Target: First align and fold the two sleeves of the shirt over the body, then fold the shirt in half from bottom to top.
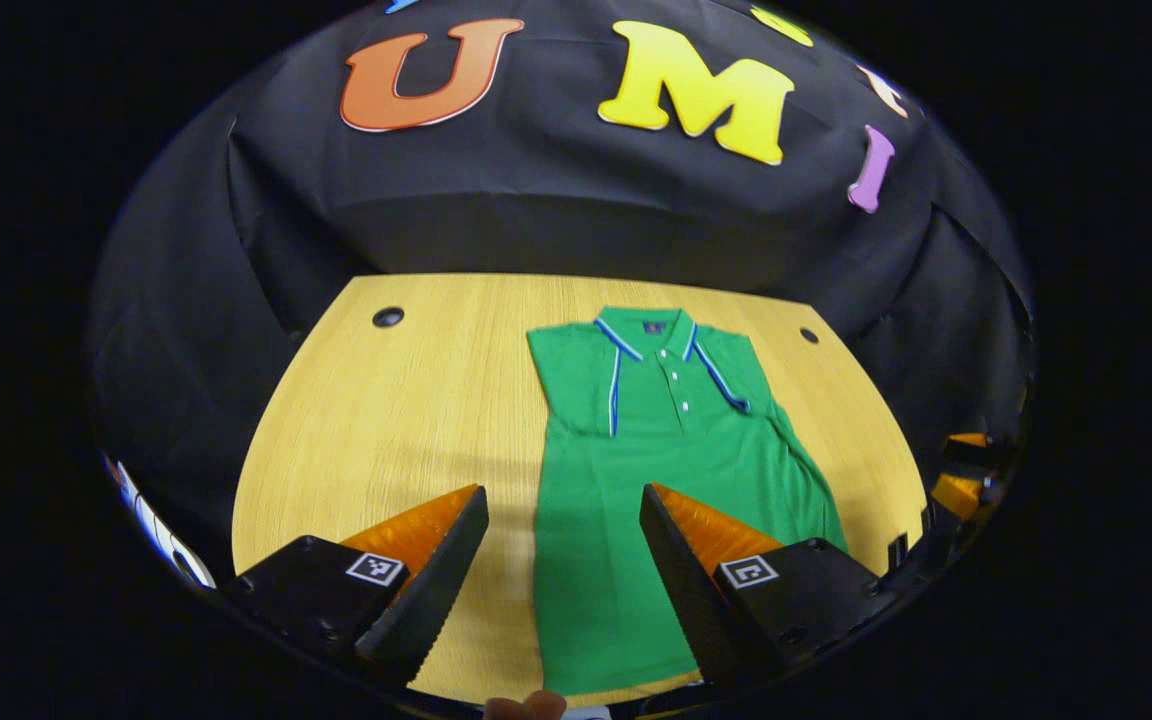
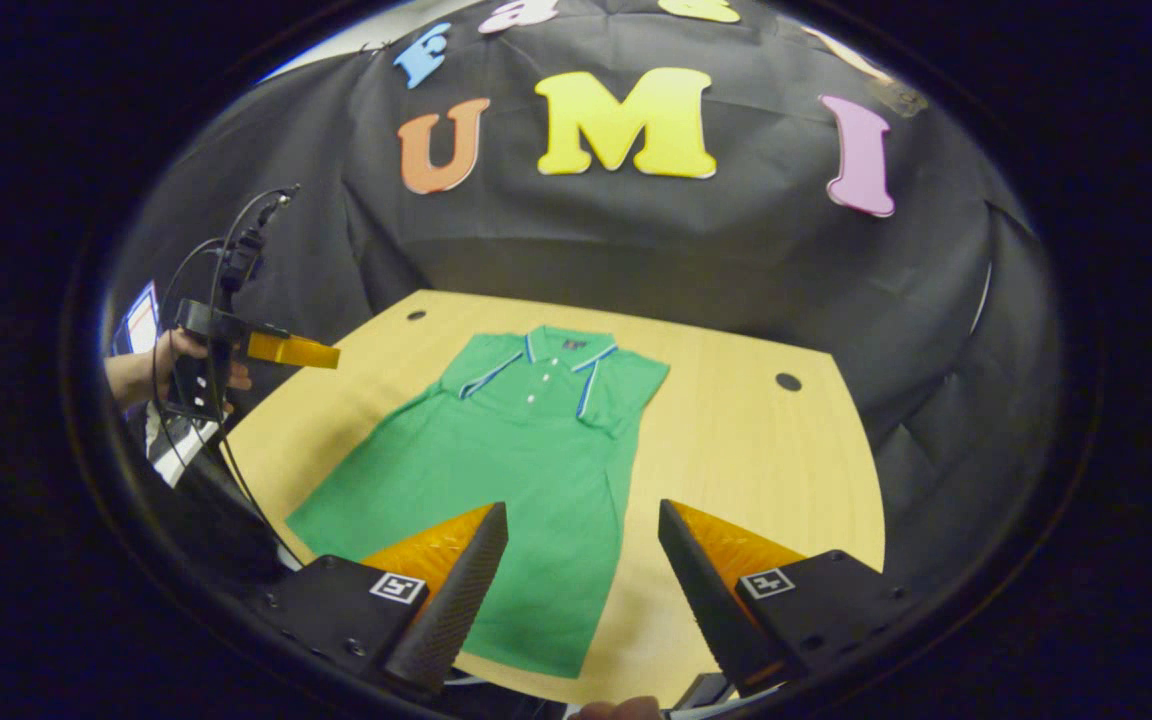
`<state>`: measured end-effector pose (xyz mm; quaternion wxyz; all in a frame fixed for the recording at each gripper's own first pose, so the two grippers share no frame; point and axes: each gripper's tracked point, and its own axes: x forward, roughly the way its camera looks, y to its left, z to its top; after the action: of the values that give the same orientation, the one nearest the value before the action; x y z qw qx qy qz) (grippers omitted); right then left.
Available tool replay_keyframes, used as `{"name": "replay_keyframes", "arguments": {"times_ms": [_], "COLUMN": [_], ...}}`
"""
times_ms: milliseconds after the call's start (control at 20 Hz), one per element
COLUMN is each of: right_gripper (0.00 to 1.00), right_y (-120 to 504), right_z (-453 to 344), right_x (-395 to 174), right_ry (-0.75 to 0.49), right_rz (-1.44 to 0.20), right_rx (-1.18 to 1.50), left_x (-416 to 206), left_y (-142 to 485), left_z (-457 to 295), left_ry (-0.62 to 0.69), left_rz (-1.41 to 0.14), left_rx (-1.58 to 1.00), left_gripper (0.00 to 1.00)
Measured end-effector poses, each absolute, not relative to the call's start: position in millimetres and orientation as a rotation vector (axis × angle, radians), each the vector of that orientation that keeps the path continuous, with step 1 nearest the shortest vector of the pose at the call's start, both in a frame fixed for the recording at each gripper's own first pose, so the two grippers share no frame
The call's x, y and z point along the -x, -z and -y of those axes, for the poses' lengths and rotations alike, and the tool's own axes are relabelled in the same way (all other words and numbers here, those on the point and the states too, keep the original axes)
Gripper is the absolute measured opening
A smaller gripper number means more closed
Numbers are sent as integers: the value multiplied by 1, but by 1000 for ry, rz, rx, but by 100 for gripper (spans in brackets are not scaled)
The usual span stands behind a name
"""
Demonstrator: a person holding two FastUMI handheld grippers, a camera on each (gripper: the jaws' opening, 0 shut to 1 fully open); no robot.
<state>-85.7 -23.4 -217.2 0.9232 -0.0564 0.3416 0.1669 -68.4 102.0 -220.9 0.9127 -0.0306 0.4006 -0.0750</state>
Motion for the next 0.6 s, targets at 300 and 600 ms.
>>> {"name": "replay_keyframes", "arguments": {"times_ms": [300, 600], "right_gripper": [94, 98], "right_y": [295, 348], "right_z": [41, 43], "right_x": [154, 198], "right_ry": [-404, -430], "right_rz": [-934, -1089], "right_rx": [203, 250], "left_x": [198, 245], "left_y": [288, 333], "left_z": [-83, -68], "left_ry": [248, 309], "left_rz": [-1030, -1115], "left_rx": [-60, -119], "left_gripper": [100, 99]}}
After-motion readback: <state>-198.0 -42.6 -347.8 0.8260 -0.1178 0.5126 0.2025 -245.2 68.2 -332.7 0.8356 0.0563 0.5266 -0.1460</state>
